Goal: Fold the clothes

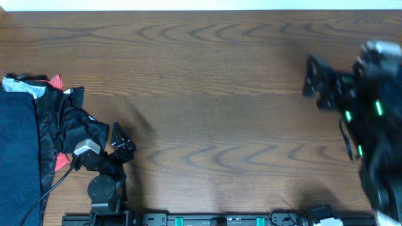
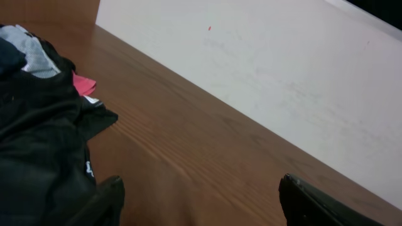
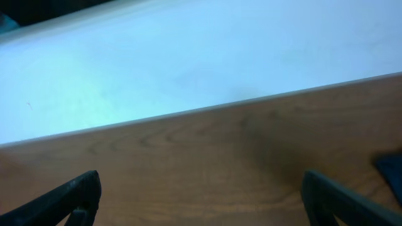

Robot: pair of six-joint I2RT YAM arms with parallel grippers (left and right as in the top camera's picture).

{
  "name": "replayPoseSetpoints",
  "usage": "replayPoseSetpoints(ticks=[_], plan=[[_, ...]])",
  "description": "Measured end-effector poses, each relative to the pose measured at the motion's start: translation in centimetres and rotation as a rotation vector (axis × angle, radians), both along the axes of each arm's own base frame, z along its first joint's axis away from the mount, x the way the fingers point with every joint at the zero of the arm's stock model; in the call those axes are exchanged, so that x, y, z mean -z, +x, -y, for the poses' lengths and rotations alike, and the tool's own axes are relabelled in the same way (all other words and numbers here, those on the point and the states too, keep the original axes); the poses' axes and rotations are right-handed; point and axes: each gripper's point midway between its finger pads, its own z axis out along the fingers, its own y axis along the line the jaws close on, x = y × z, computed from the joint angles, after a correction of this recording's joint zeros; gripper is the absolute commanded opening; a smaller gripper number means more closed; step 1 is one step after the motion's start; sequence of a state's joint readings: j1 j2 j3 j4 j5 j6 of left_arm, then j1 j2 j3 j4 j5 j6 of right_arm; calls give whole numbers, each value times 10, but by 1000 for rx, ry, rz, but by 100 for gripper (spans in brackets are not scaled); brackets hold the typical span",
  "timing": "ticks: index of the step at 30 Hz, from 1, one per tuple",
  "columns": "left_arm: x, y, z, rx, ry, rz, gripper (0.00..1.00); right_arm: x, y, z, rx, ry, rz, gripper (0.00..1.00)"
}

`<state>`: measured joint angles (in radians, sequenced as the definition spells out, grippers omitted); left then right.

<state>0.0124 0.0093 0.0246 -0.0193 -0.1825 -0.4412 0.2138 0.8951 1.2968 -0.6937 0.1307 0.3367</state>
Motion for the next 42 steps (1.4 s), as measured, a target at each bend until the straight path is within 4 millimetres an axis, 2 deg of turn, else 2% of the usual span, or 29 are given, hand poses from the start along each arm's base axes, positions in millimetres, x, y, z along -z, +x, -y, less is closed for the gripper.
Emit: replayPoseSetpoints(ticks=[5, 8, 12, 20, 25, 30, 36, 42], plan=[[0, 0, 0, 0, 0, 0, 80, 19, -42, 10, 6, 28, 135, 99], [0, 0, 0, 0, 0, 0, 80, 41, -58, 15, 13, 42, 199, 99], [0, 0, 0, 0, 0, 0, 81, 82, -68, 23, 39, 48, 219, 99], [0, 0, 0, 0, 0, 0, 80, 158, -65, 32, 82, 93, 203, 99], [0, 0, 0, 0, 0, 0, 80, 192, -62, 31, 72, 106, 183, 99], [0, 0, 0, 0, 0, 0, 80, 205, -59, 27, 51, 111, 177, 99], [0, 0, 0, 0, 0, 0, 80, 206, -54, 27, 48, 115, 211, 99], [0, 0, 0, 0, 0, 0, 80, 238, -49, 31, 66, 108, 157, 99]])
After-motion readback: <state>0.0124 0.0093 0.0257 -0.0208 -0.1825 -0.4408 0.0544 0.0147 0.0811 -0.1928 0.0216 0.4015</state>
